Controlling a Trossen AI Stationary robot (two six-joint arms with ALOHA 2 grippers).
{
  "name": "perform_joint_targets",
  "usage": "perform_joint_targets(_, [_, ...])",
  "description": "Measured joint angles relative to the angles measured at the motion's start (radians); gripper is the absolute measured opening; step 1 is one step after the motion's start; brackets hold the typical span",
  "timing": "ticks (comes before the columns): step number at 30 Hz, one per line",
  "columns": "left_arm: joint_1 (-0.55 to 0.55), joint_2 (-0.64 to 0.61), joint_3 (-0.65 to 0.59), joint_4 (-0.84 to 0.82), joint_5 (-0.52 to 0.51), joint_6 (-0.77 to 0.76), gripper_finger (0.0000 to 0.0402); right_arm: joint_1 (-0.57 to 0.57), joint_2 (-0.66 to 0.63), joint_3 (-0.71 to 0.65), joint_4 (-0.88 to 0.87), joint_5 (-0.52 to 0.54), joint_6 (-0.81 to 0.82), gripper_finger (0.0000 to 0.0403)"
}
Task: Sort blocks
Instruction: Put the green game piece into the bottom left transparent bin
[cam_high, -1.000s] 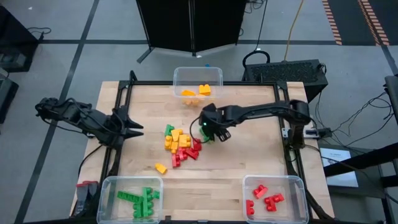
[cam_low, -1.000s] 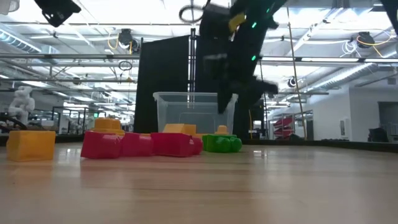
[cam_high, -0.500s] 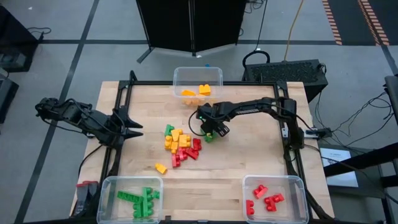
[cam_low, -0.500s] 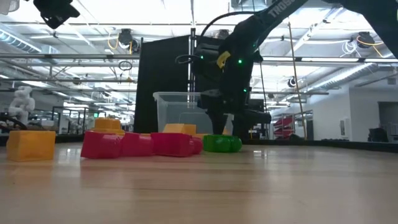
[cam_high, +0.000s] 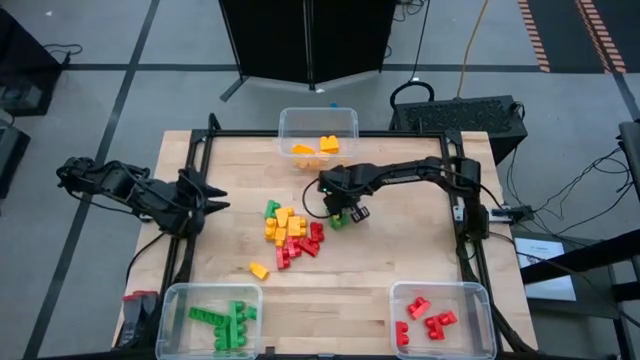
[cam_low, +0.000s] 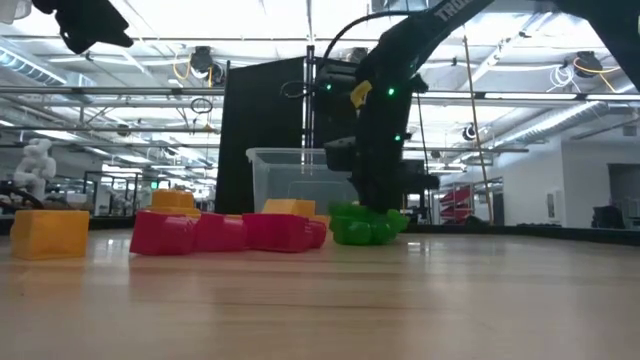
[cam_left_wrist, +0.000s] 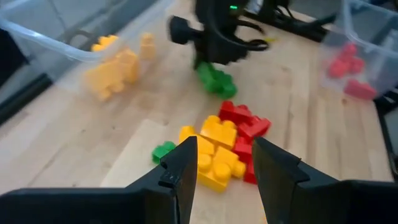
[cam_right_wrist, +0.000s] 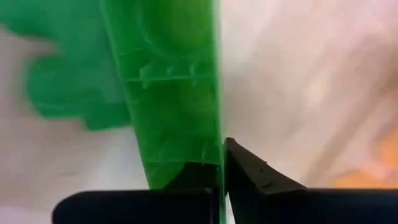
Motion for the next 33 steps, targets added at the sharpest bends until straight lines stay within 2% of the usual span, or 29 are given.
perform_joint_targets(5, [0.0,0.001,0.0,-0.001,-0.044,-0.012,0.0135,0.02,-0.115,0.03,0.006,-0.051,0.119,0.0005])
perform_joint_targets(13, [0.0,0.002,0.0,-0.039,-0.066,-0.011,0.0135,0.085,-0.346,0.105,0.013,-0.074,0.468,0.0003])
perform_joint_targets(15, [0.0,0.001,0.0,-0.048,-0.07,-0.011,0.0135,0.118,-0.394,0.126,0.051,-0.067,0.573,0.0002])
perform_joint_targets(18, [0.0,0.002,0.0,-0.05,-0.07,-0.011,0.0135,0.188,-0.415,0.15,0.215,-0.062,0.654,0.0002])
perform_joint_targets(23, [0.0,0.002,0.0,-0.094,-0.07,-0.01,0.0135,0.286,-0.339,0.225,0.519,-0.068,0.656,0.0002])
perform_joint_targets(28, [0.0,0.002,0.0,-0.122,-0.082,-0.01,0.0135,0.341,-0.172,0.385,0.526,-0.084,0.637,0.0002])
perform_joint_targets(33, [0.0,0.002,0.0,-0.122,-0.089,-0.011,0.0135,0.37,-0.013,0.559,0.534,-0.259,0.617,0.0002])
